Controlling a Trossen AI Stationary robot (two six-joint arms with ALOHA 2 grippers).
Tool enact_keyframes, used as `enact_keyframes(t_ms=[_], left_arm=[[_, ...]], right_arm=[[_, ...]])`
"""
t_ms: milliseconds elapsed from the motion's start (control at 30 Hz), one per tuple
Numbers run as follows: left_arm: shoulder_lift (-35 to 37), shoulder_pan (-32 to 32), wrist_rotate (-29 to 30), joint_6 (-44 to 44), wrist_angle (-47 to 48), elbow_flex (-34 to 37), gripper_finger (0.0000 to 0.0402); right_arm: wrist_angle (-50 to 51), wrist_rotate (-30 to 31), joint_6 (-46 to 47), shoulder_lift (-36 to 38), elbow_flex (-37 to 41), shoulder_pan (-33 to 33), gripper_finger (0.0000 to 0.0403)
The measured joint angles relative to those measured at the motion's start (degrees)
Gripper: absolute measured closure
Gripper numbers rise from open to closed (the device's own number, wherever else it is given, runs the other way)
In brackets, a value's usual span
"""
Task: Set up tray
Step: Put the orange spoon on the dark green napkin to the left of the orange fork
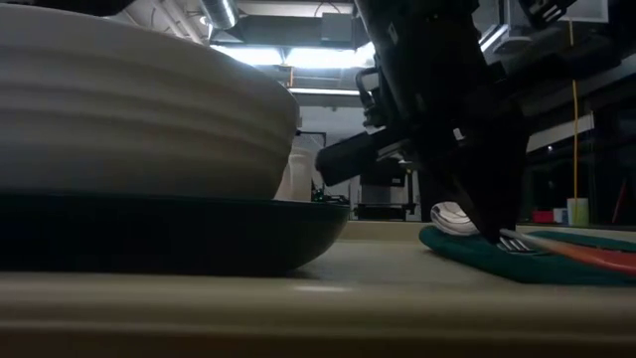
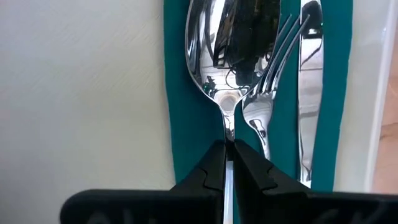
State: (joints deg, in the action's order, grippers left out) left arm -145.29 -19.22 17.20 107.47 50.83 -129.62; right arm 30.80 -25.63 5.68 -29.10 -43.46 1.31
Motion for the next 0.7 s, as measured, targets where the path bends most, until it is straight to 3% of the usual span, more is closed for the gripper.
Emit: enact_keyframes(t_ms=[700], left_arm=[[0.0,-1.3,0.2,1.4,0.2,0.0,0.0397]], right_arm=[[0.9,0.0,-0.4,0.0,0.0,0.0,0.0226]])
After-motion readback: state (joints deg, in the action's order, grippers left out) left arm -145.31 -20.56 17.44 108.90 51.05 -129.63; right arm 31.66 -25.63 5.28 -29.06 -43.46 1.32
